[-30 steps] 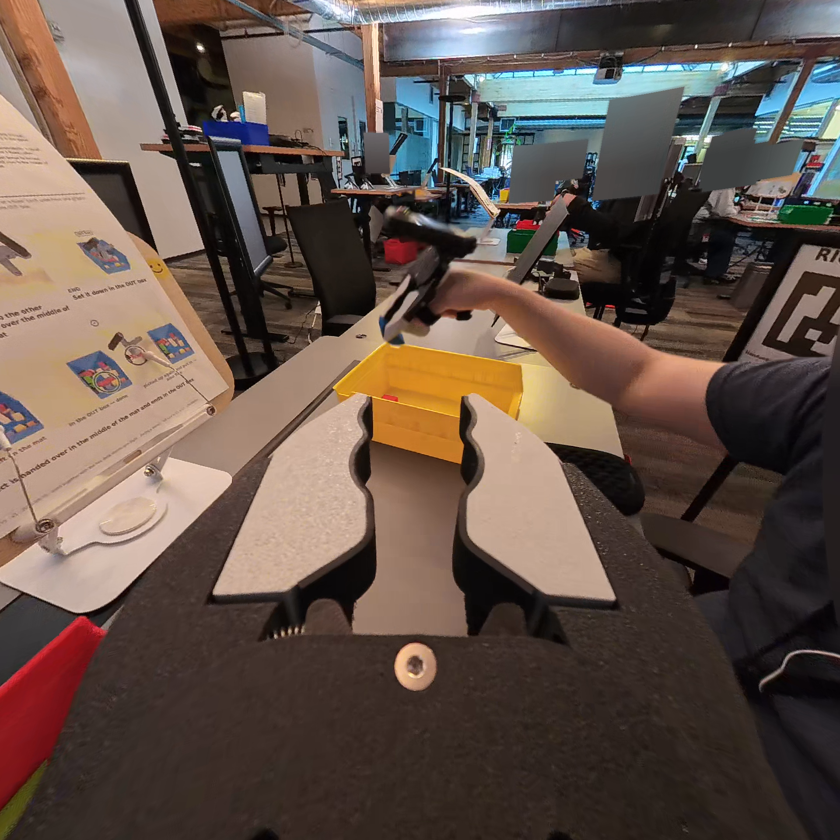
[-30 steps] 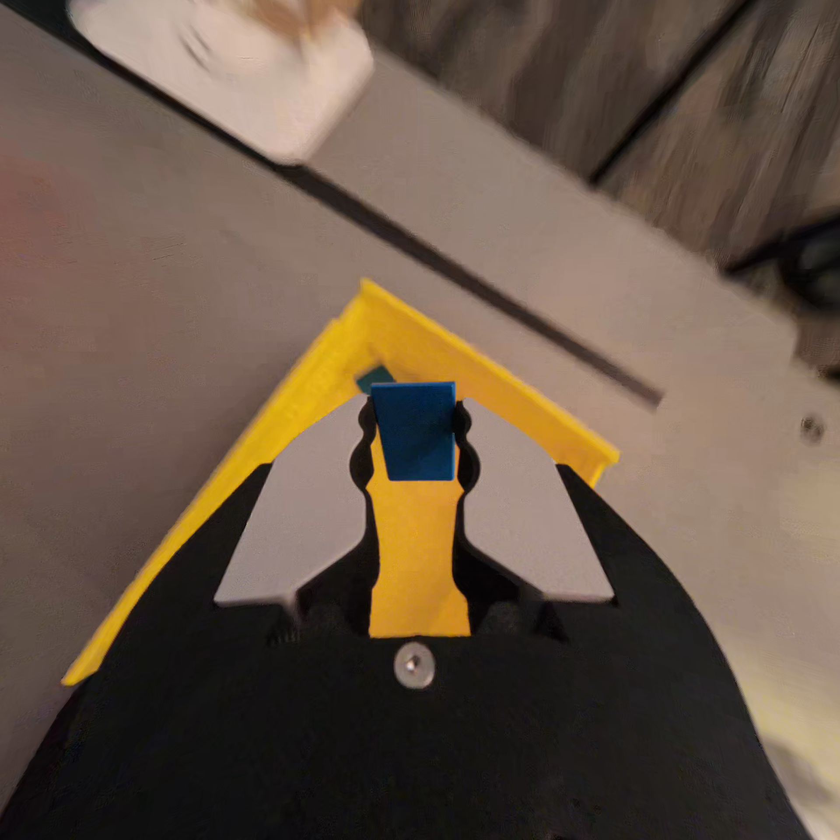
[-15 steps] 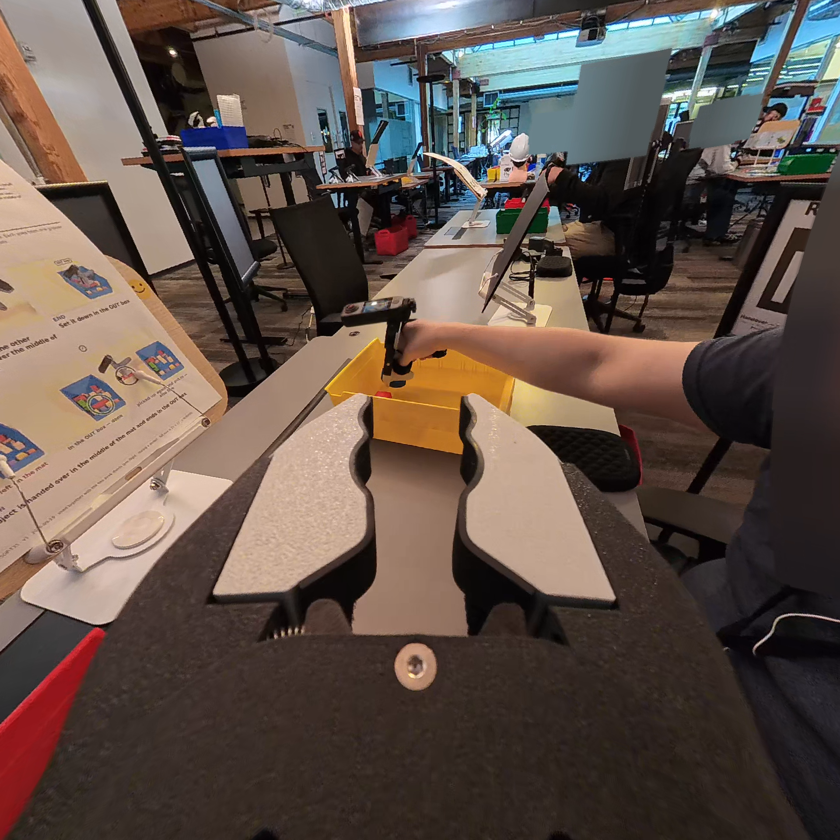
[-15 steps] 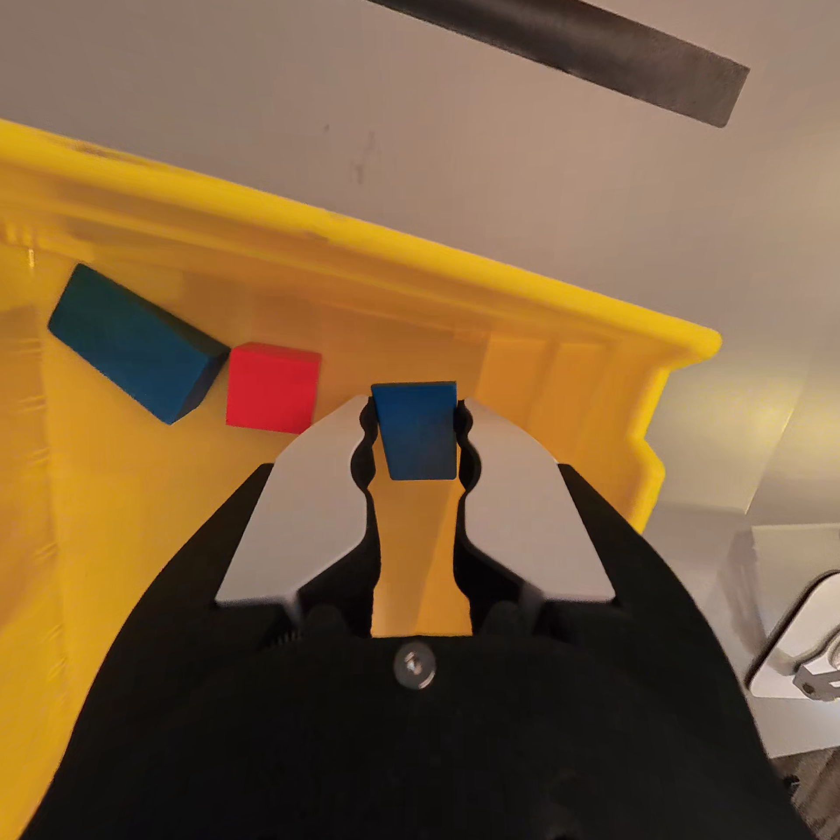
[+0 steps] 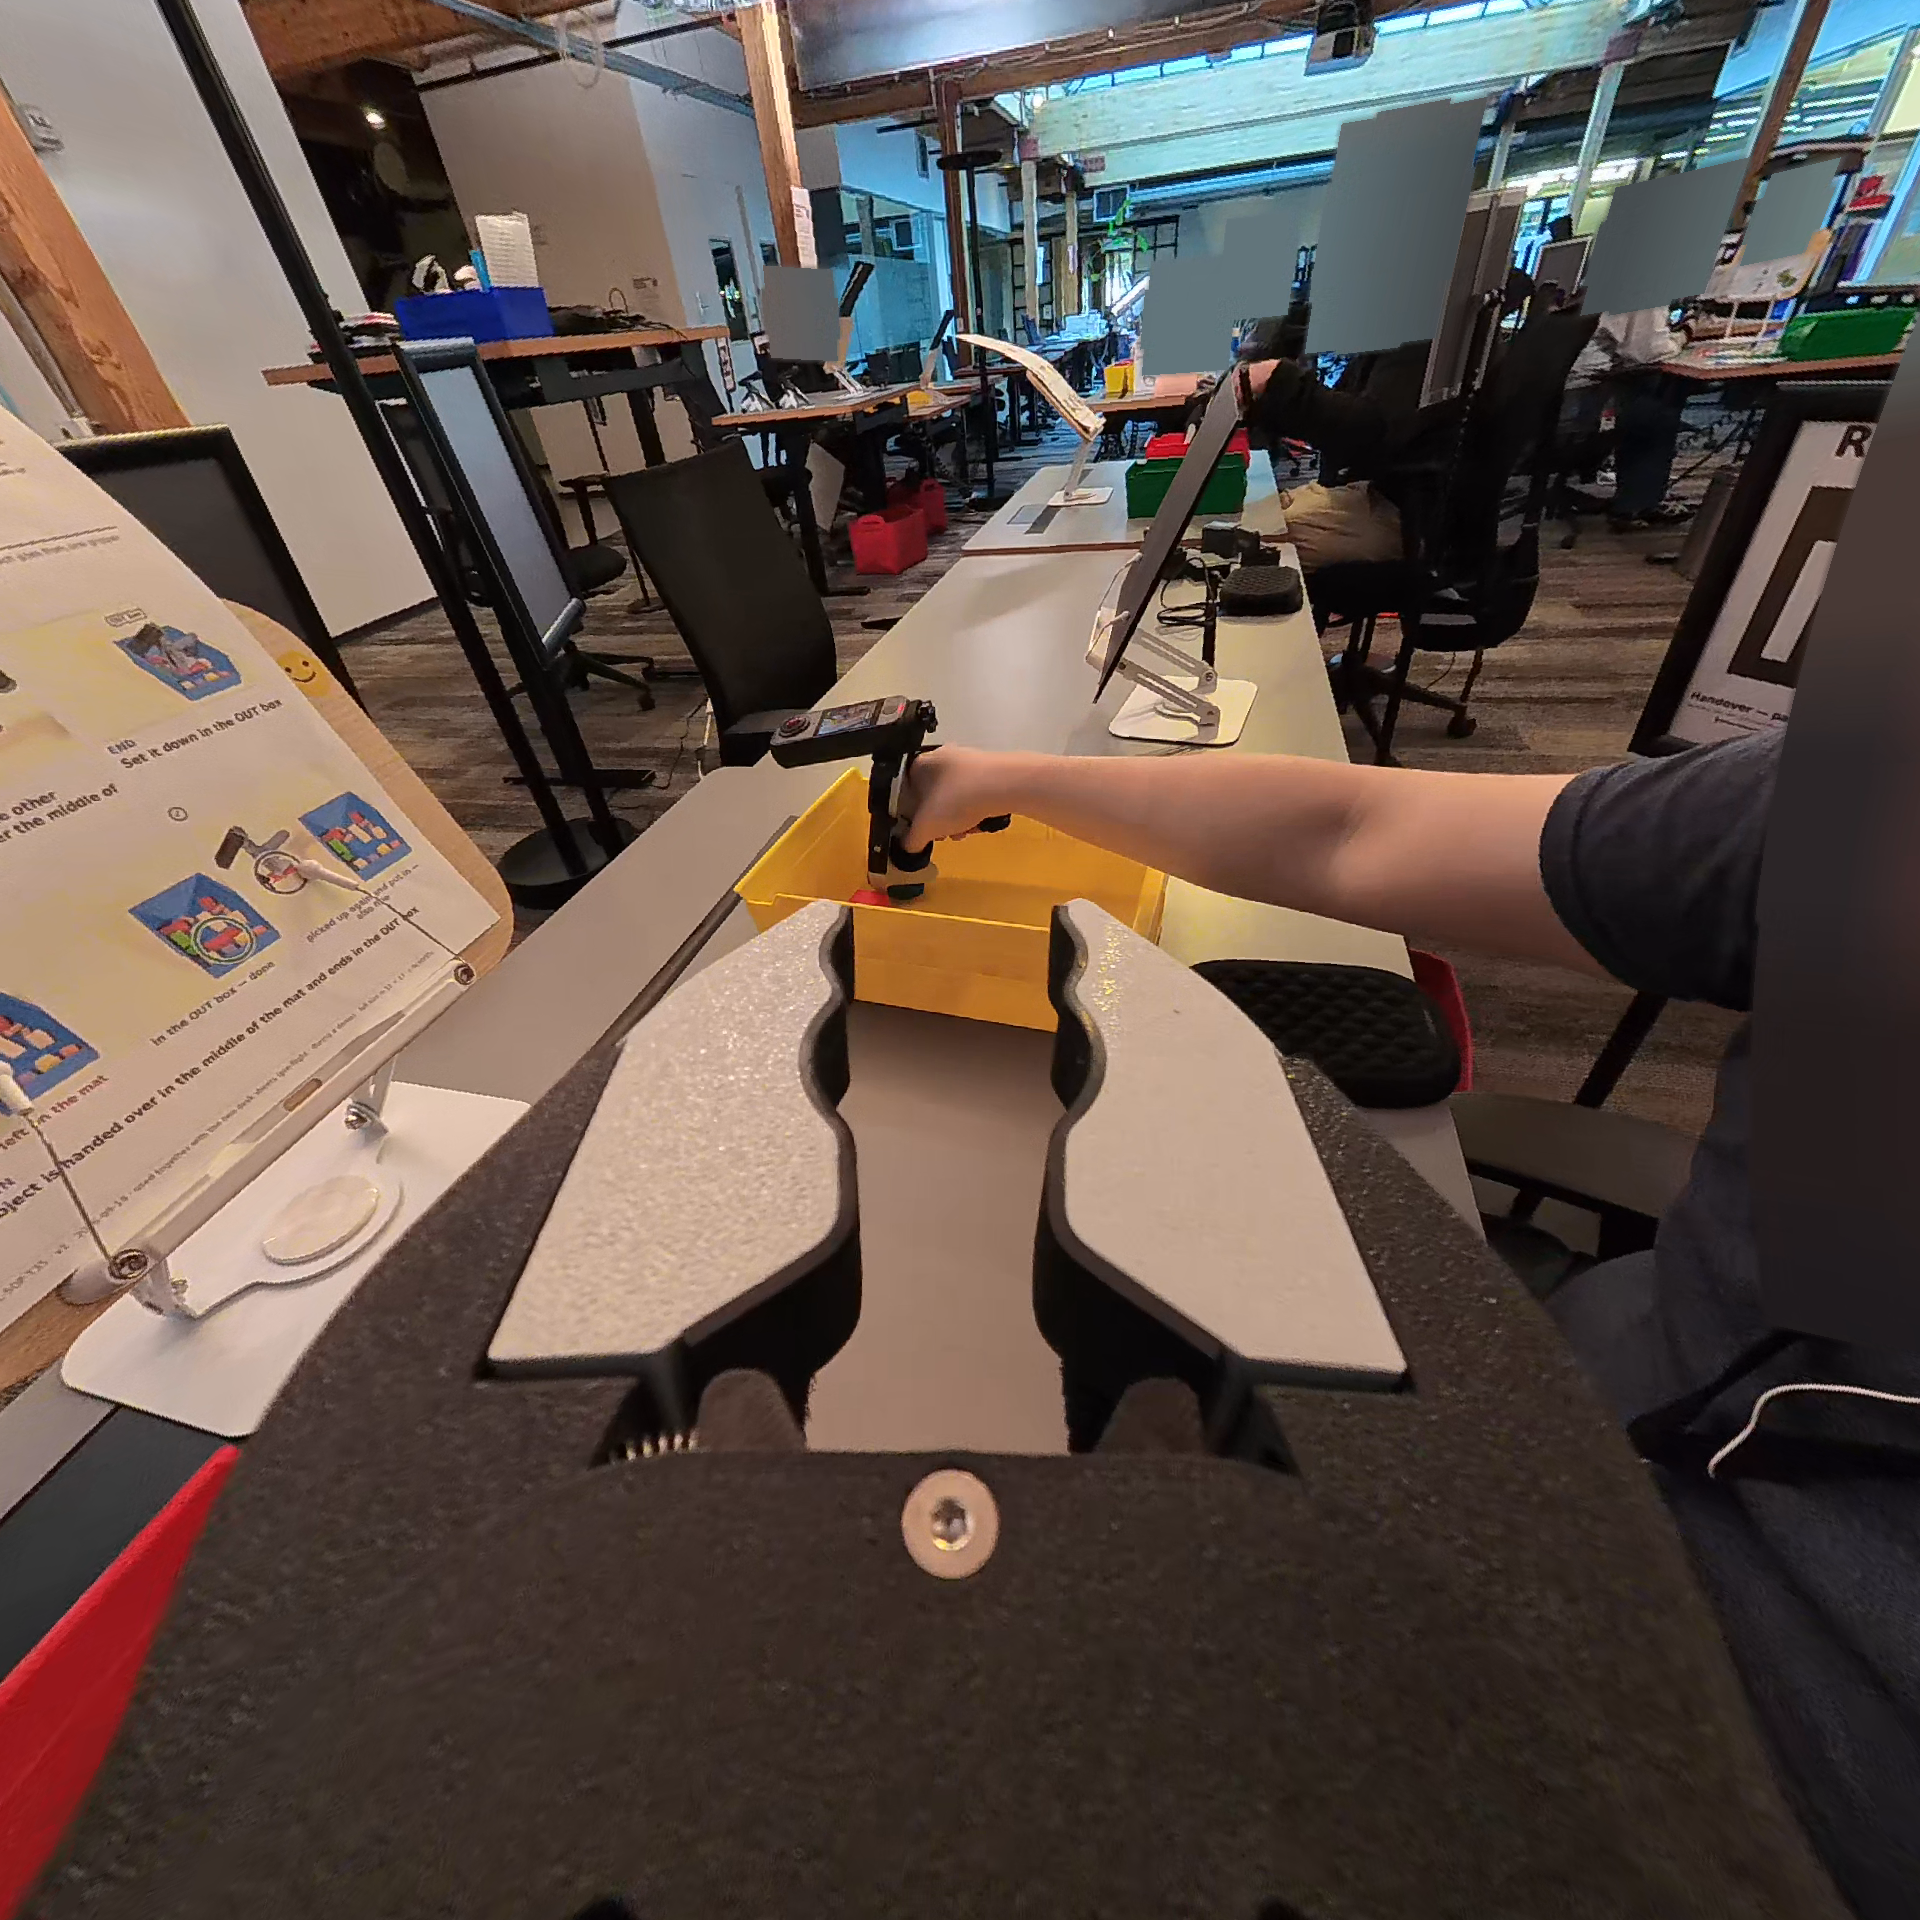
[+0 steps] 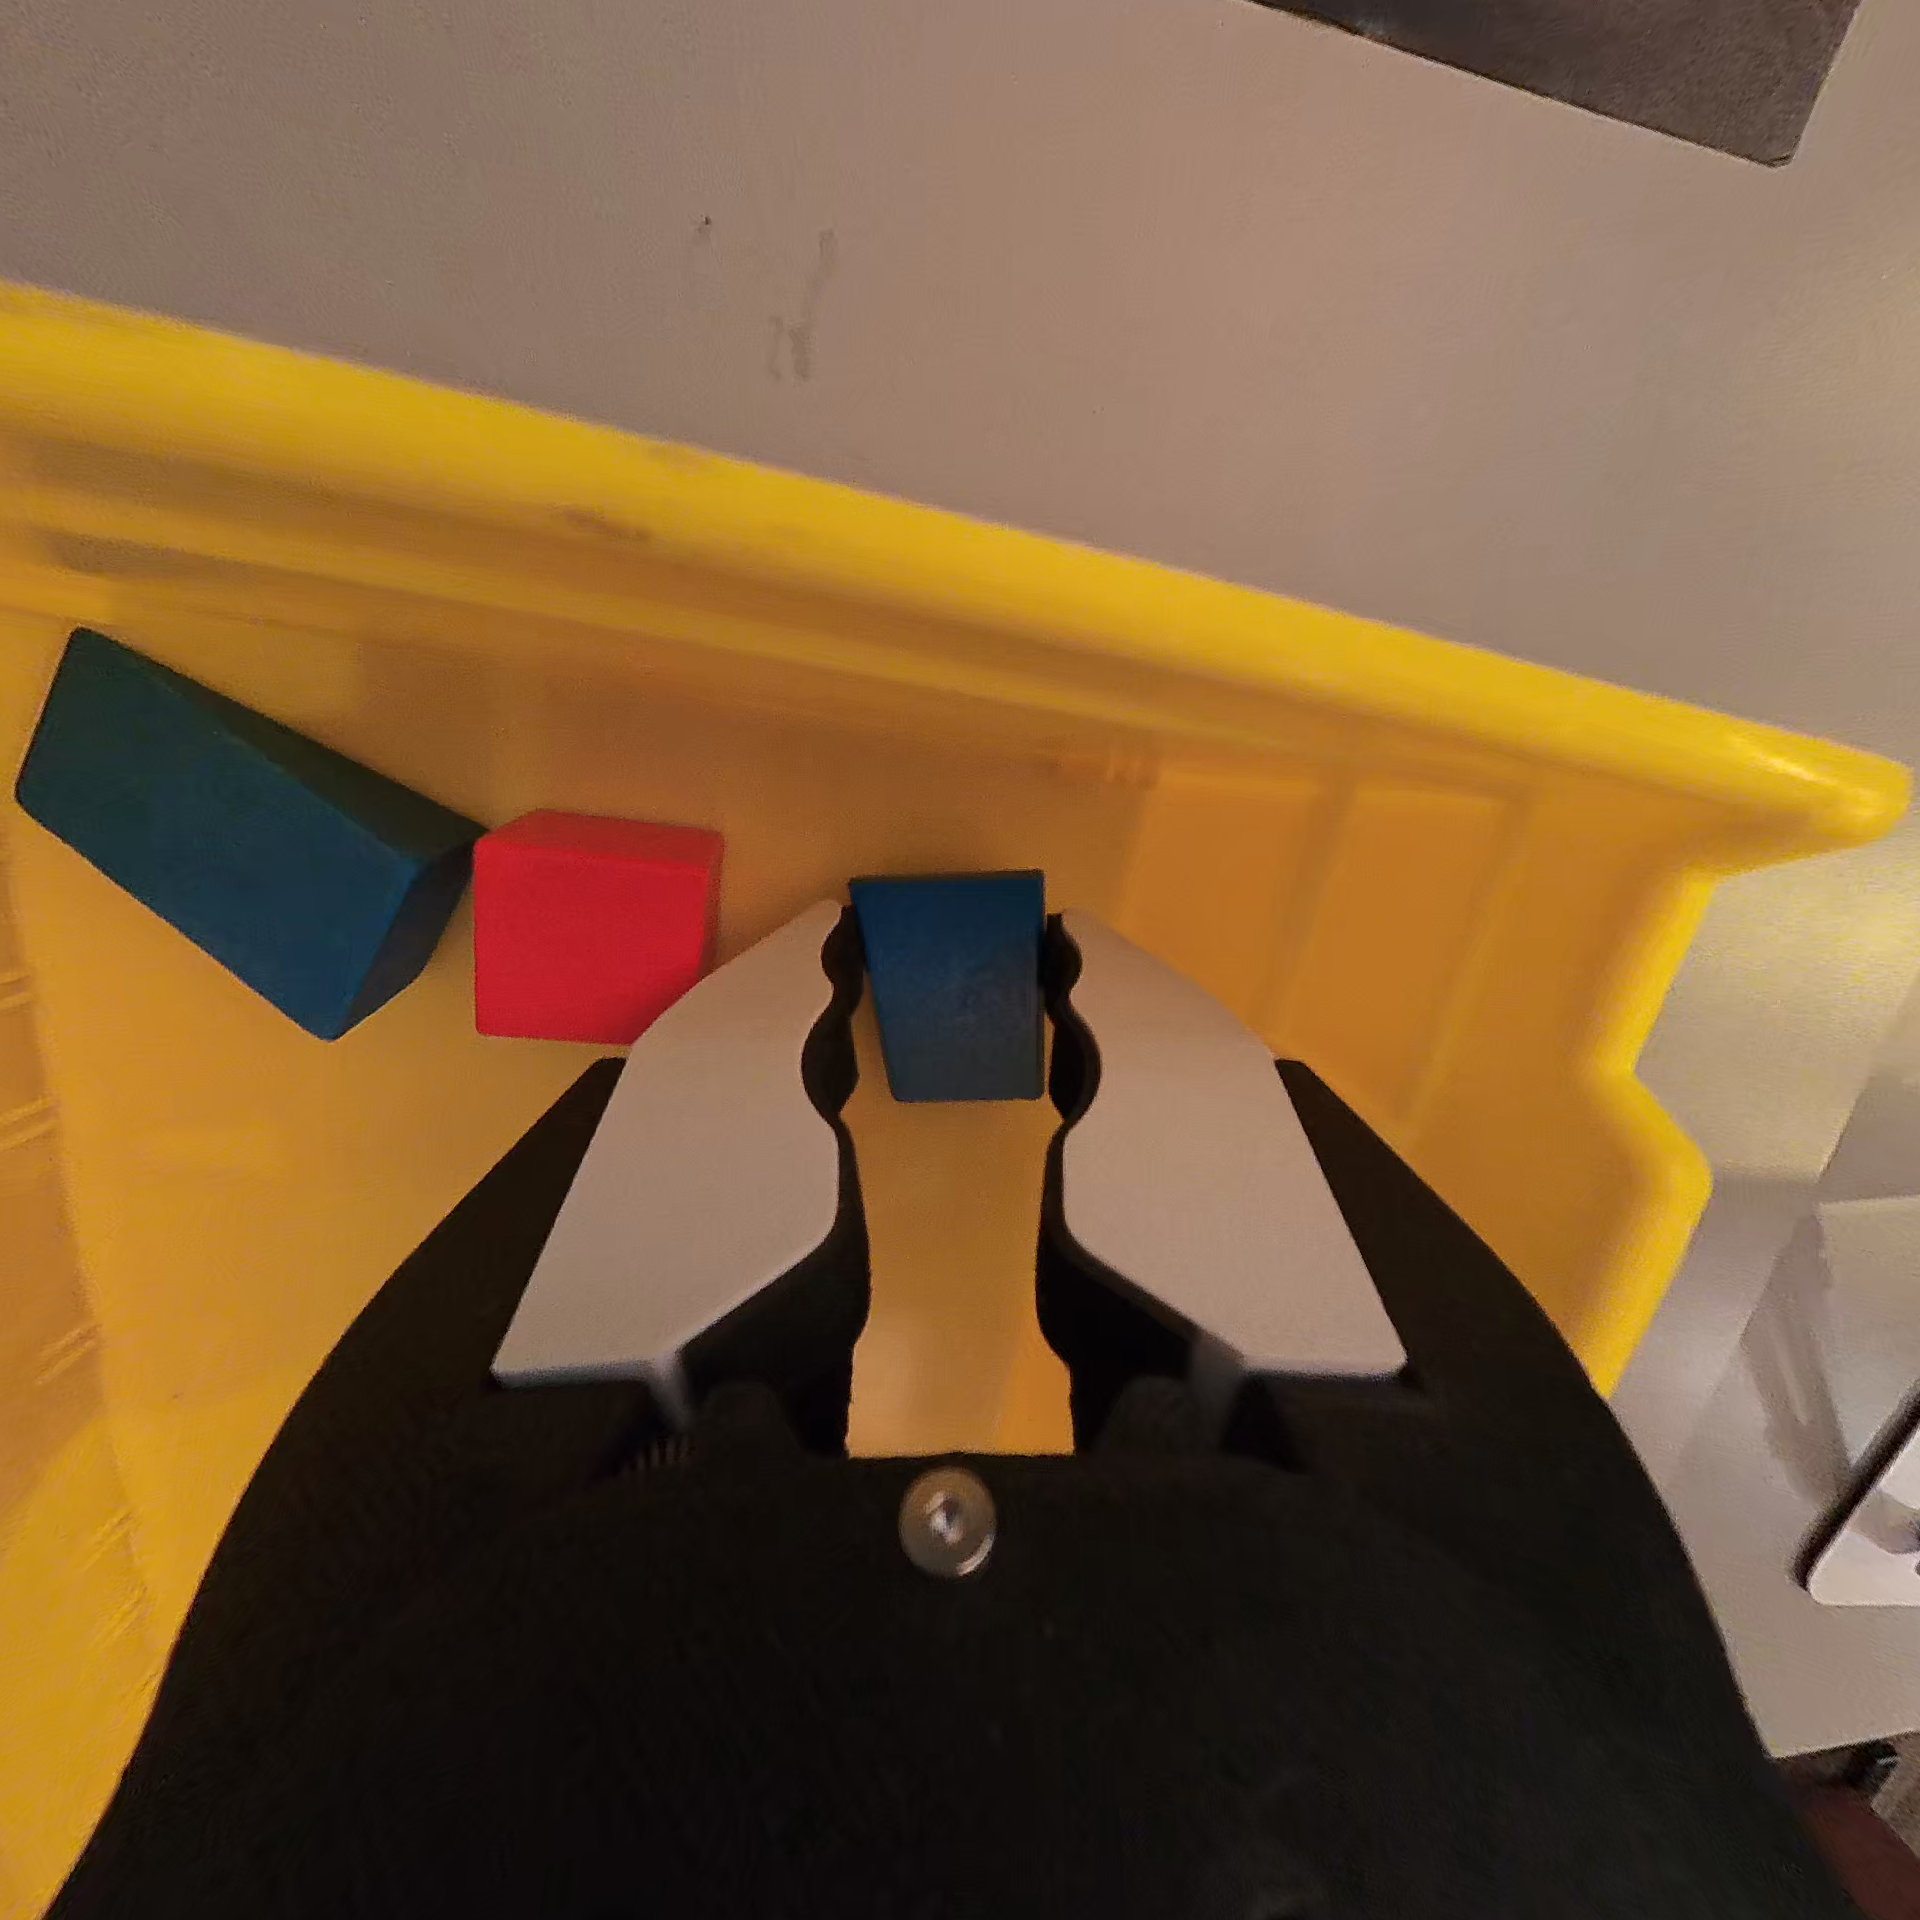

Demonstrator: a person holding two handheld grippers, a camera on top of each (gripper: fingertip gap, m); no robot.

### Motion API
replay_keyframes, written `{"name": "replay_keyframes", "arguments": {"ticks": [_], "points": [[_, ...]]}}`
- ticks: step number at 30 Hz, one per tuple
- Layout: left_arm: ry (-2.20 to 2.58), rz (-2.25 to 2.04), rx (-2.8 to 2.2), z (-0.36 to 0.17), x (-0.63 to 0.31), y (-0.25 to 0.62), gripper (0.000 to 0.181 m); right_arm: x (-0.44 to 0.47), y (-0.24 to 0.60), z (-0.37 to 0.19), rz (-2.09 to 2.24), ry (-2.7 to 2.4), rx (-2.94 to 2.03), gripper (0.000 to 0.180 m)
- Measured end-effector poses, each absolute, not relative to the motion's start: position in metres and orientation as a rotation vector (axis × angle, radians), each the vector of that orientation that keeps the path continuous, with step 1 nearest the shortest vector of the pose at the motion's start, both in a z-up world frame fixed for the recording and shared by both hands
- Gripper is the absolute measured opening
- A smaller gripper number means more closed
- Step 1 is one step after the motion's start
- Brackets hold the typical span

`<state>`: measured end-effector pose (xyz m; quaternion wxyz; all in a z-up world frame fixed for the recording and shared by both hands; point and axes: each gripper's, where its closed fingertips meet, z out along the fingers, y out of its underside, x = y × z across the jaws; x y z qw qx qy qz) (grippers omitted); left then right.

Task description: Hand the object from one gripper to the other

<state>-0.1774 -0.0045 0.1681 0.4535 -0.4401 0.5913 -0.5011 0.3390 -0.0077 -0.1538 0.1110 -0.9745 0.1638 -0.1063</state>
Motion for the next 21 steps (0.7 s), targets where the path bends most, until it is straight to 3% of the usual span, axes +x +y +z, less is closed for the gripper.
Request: {"name": "replay_keyframes", "arguments": {"ticks": [21], "points": [[1.473, -1.236, -1.097, 0.1654, -0.1787, -0.0028, 0.033, 0.3388, -0.0031, -0.1528, -0.349, 0.433, -2.835, 0.035]]}}
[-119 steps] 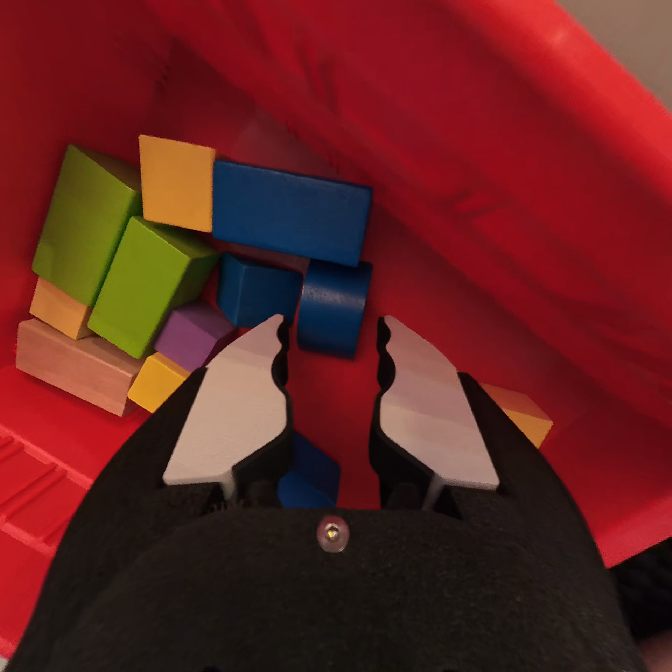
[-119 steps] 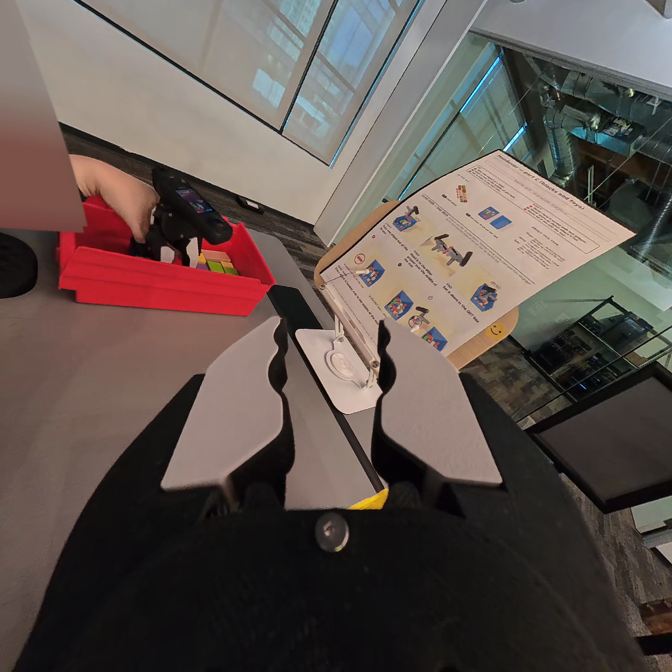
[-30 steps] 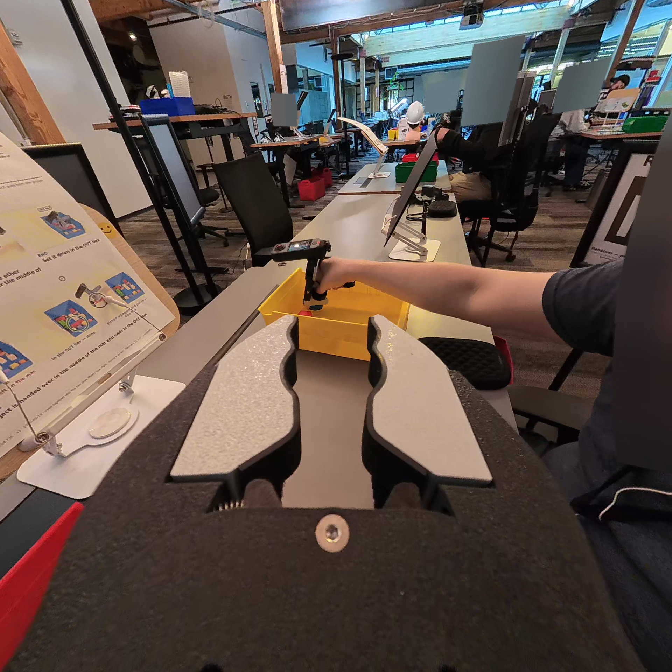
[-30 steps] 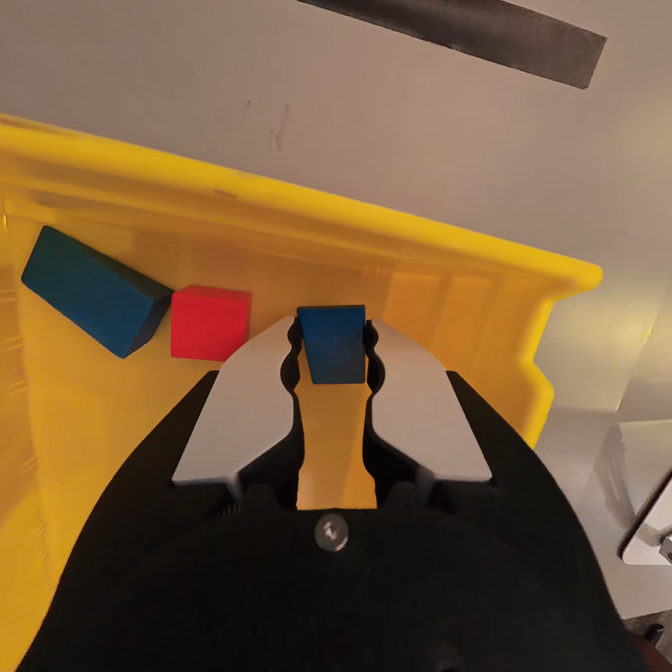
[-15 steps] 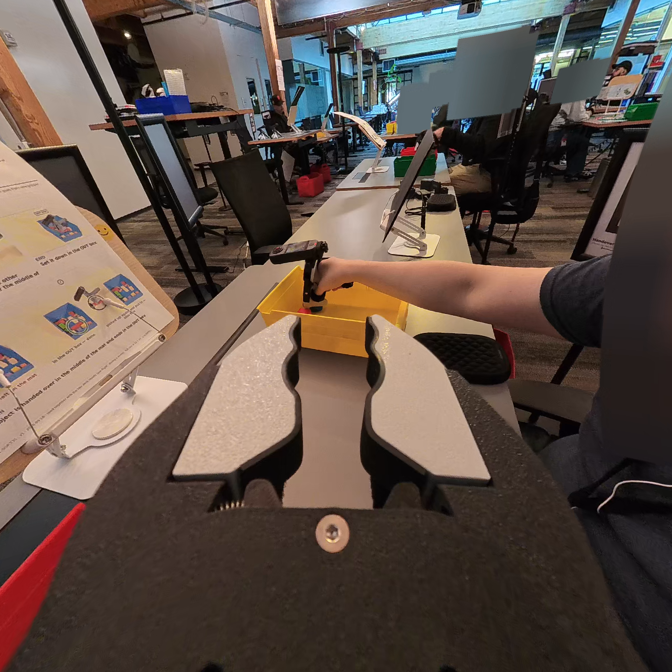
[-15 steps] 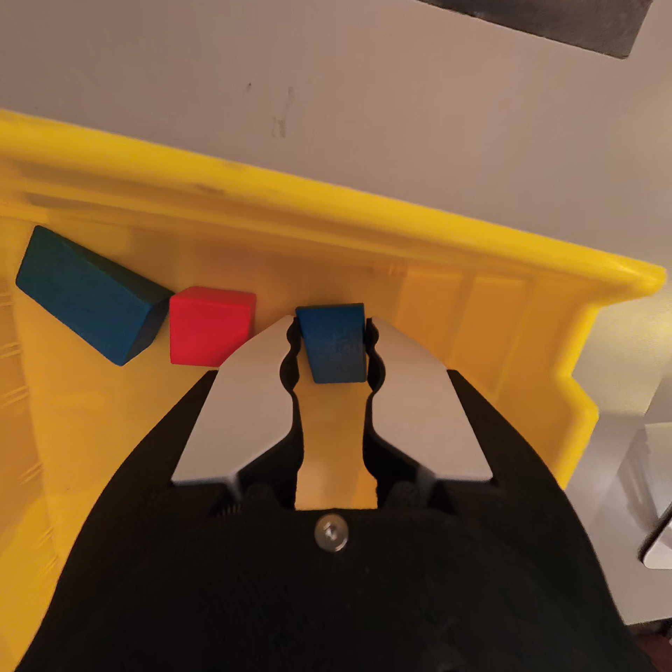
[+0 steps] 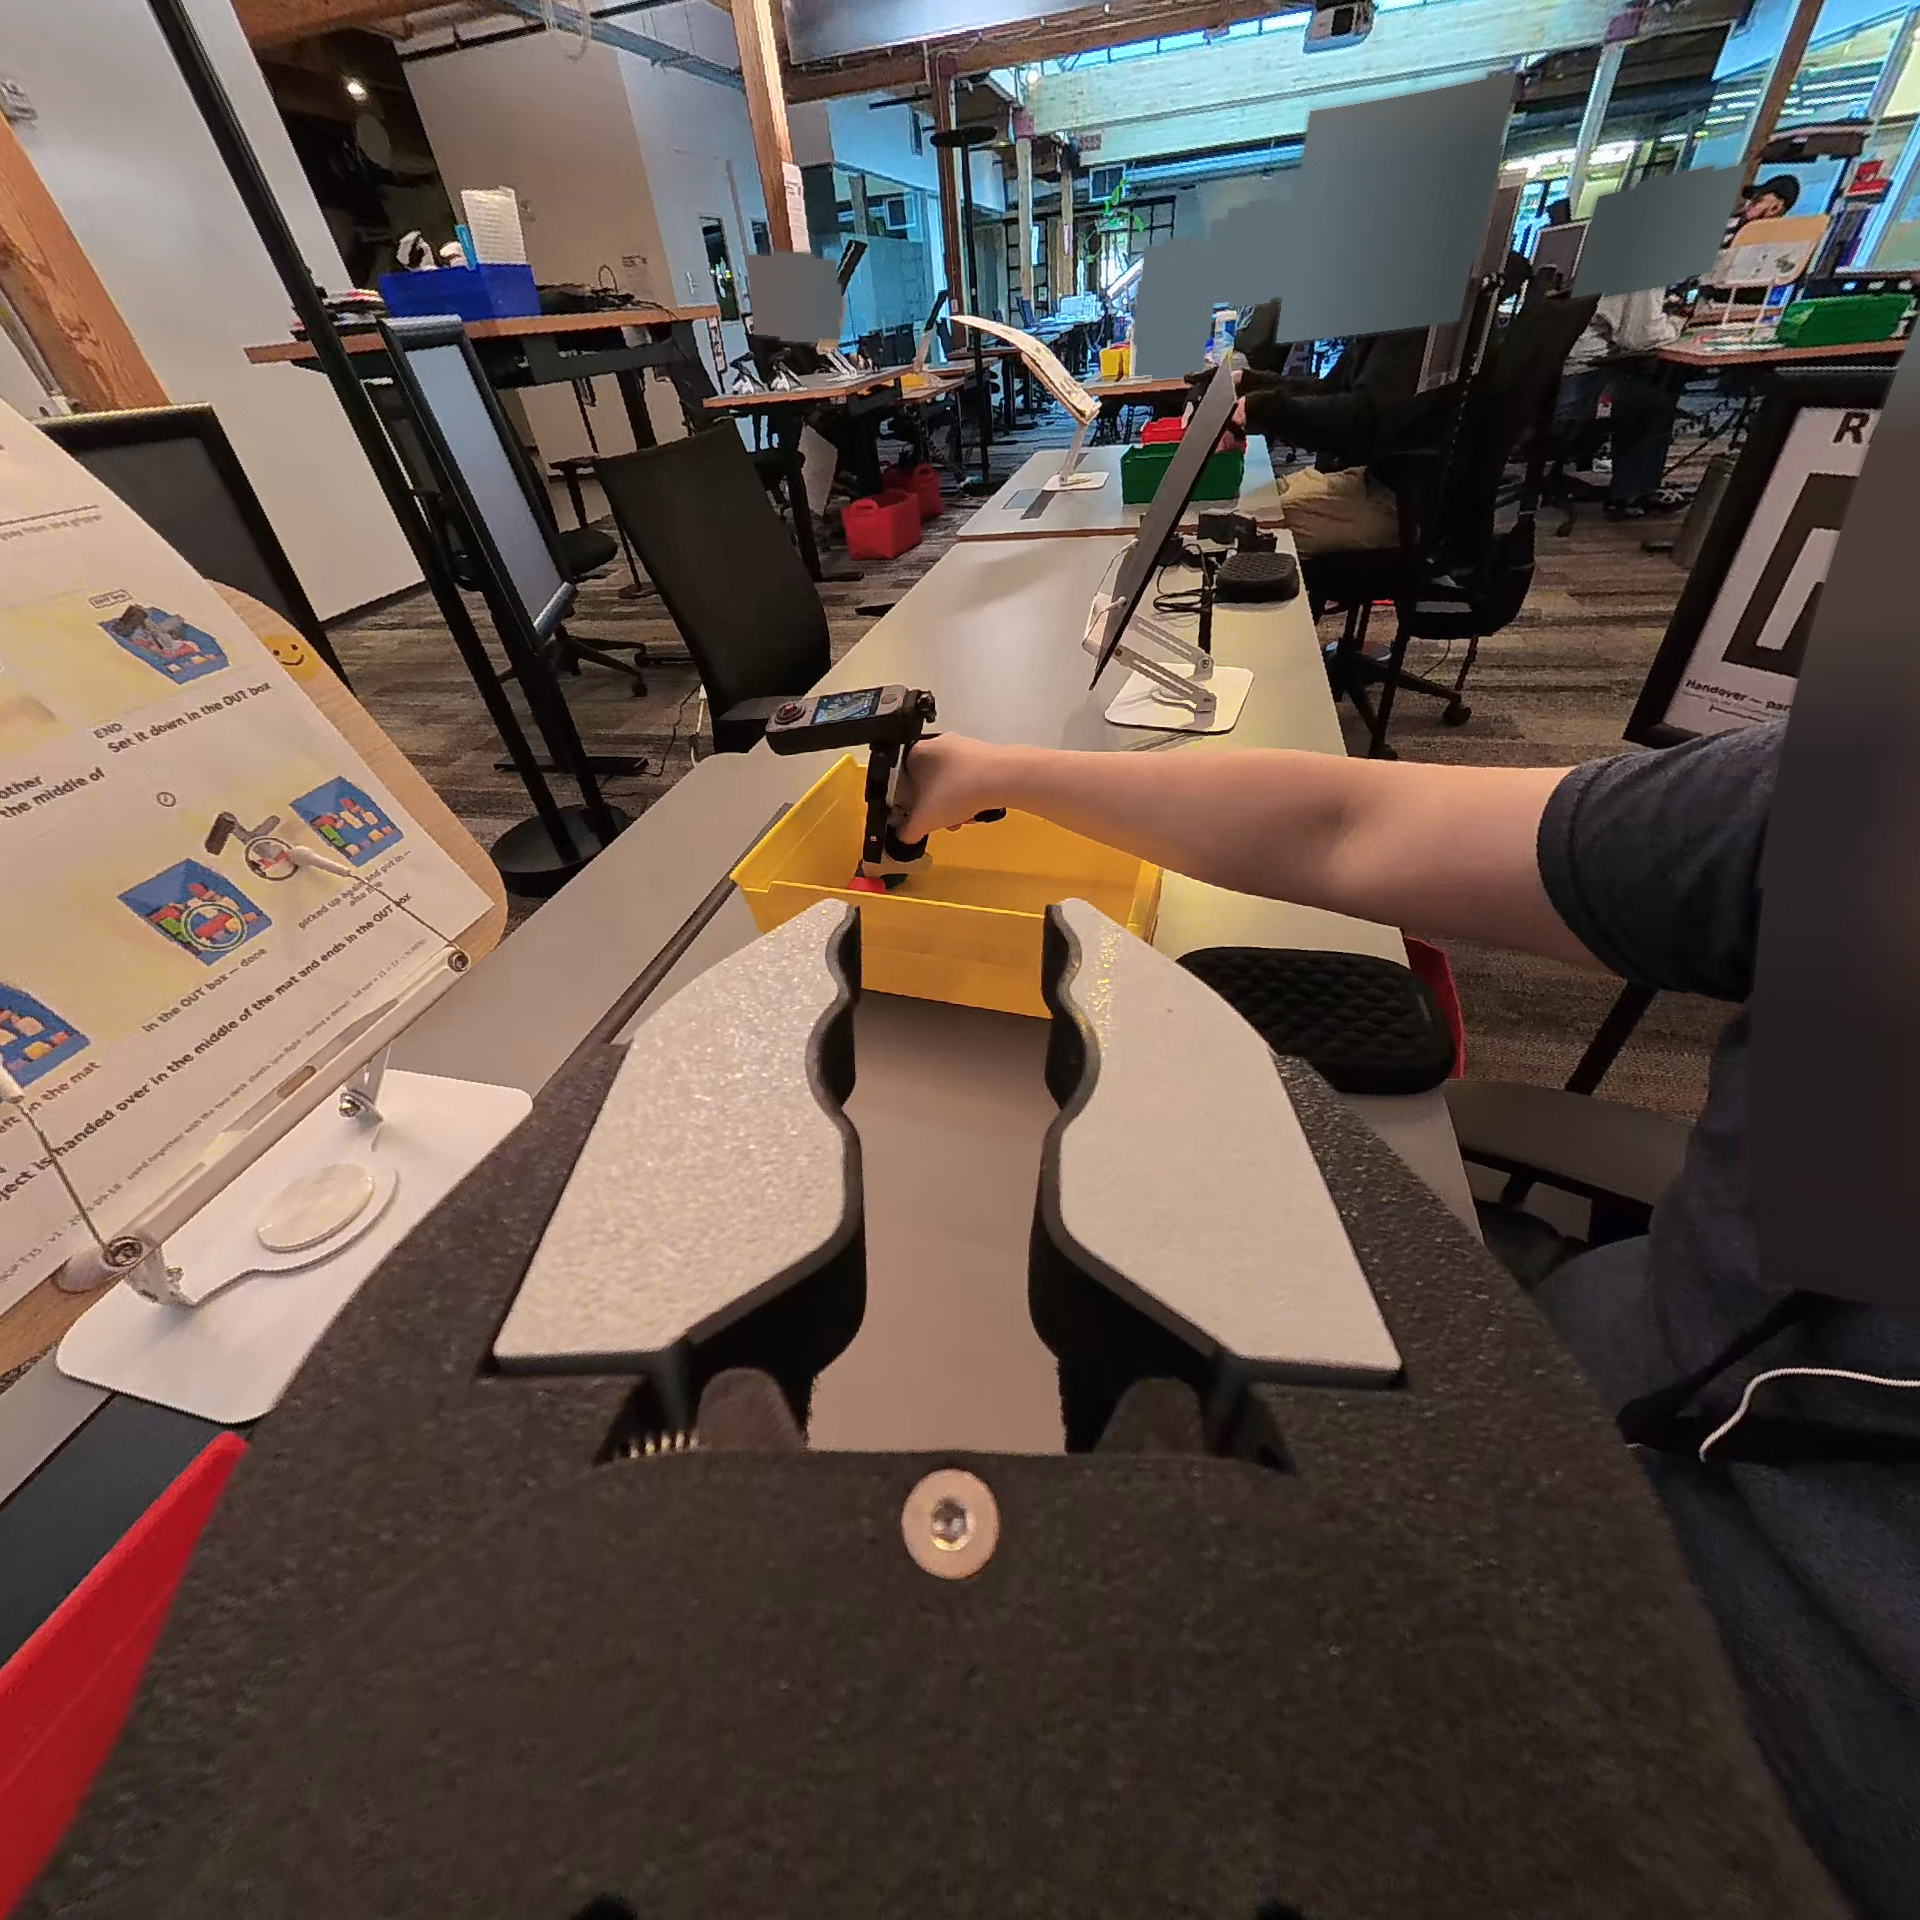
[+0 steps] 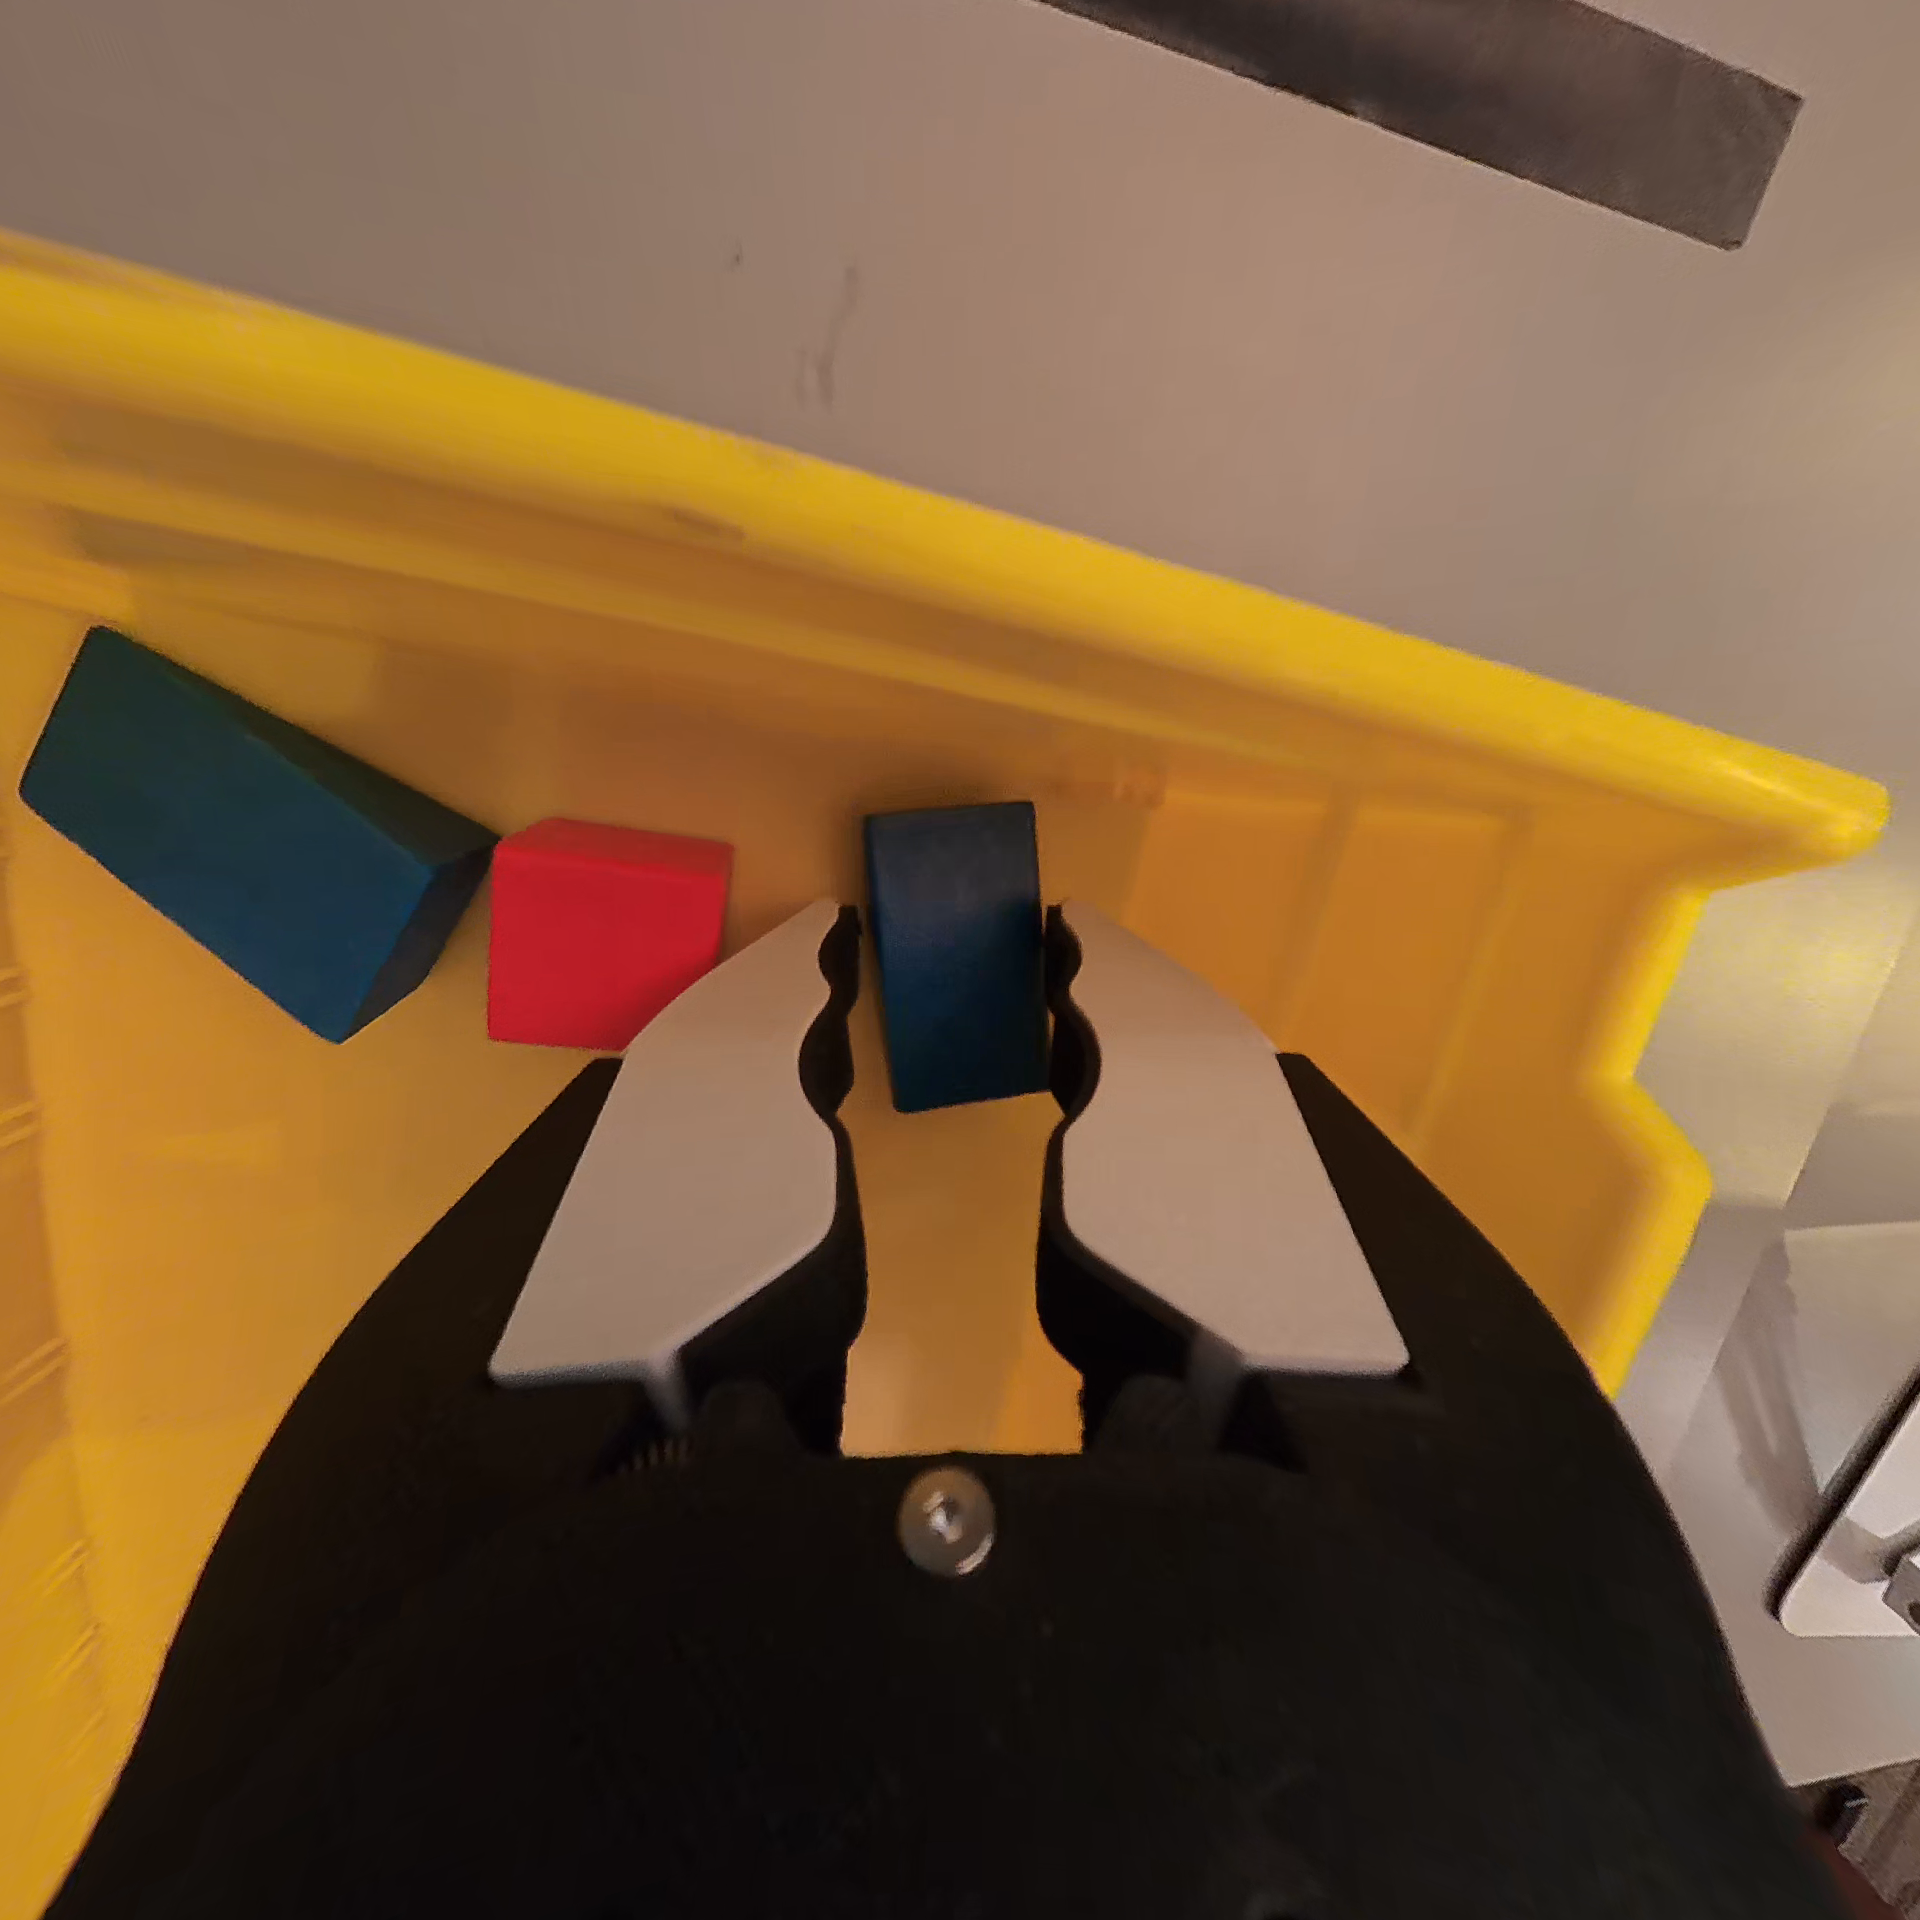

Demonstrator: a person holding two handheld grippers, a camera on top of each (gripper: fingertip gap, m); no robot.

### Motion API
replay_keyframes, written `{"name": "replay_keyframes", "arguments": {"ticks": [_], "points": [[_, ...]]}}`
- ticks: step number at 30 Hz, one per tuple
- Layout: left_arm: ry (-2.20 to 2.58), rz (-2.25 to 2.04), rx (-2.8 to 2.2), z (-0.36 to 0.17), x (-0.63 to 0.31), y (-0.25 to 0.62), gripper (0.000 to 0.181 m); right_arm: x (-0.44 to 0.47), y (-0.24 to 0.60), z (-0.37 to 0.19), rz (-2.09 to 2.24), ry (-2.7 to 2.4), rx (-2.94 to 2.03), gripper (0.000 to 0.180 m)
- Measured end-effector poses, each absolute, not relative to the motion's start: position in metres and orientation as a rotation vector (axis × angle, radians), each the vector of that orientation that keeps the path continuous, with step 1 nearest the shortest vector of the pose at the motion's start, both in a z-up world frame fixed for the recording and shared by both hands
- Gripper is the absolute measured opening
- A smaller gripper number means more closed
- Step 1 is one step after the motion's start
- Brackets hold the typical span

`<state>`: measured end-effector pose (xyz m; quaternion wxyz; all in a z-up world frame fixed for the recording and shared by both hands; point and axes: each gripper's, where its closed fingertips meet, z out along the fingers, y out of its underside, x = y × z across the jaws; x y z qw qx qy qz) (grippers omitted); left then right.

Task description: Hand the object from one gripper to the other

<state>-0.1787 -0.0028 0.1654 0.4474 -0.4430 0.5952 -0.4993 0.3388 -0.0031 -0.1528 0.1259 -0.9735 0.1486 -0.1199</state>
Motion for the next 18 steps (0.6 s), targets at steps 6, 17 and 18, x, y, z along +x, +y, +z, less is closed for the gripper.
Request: {"name": "replay_keyframes", "arguments": {"ticks": [6, 17, 18], "points": [[1.464, -1.217, -1.114, 0.165, -0.184, 0.002, 0.033, 0.332, -0.002, -0.139, -0.336, 0.394, -2.803, 0.036], [1.234, -0.510, -1.844, 0.064, -0.260, 0.147, 0.033, 0.258, 0.004, 0.026, -0.225, 0.219, -2.252, 0.036], [1.228, -0.461, -1.931, 0.047, -0.266, 0.157, 0.033, 0.240, 0.005, 0.047, -0.172, 0.180, -2.182, 0.036]]}}
